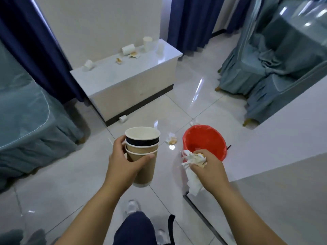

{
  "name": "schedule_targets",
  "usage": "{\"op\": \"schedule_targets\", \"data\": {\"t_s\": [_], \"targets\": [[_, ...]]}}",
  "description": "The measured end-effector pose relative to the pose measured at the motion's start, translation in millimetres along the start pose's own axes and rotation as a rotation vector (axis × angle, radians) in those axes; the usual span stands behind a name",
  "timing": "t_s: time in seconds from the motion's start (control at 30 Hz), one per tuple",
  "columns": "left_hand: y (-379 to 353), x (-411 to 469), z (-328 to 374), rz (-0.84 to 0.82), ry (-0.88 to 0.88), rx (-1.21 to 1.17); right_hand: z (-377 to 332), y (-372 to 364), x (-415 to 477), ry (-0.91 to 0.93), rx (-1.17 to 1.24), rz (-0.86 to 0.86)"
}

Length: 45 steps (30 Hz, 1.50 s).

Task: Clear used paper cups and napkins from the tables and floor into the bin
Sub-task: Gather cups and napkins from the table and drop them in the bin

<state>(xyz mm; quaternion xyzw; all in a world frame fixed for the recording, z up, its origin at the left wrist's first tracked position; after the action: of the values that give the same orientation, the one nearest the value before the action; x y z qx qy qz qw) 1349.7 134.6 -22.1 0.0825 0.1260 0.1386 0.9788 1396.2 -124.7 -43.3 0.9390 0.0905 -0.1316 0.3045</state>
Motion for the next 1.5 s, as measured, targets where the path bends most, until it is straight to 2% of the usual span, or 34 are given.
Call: {"op": "schedule_targets", "data": {"t_s": [0.2, 0.3, 0.53, 0.73, 1.03, 1.3, 1.5], "targets": [[-64, 108, 14, -0.205, 0.032, 0.074, 49, 28, 74, -0.204, -0.064, 0.119], [-103, 165, 23, -0.360, 0.025, 0.150, 76, 43, 111, -0.333, -0.040, 0.229], [-184, 266, 44, -0.604, -0.027, 0.334, 122, 58, 180, -0.578, 0.075, 0.317], [-264, 313, 38, -0.715, -0.028, 0.395, 152, 88, 234, -0.669, 0.081, 0.373], [-357, 366, 11, -0.783, 0.016, 0.513, 219, 118, 307, -0.695, 0.246, 0.285], [-416, 392, -17, -0.902, 0.081, 0.567, 251, 124, 293, -0.858, 0.330, 0.356], [-463, 411, -52, -1.052, 0.114, 0.657, 249, 113, 279, -0.927, 0.466, 0.484]]}}
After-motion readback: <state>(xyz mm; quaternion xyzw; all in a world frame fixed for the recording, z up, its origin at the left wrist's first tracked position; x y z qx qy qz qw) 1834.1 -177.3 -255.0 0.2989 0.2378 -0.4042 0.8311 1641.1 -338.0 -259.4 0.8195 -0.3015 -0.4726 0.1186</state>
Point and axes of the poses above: each hand's wrist, its own x-axis towards the middle knuckle, its own y-axis out of the back of the hand, z = x × y, the point moved 9 cm from there along x, towards the middle knuckle, and after that the axes turned 4 degrees about -z, right-handed, at the moved point
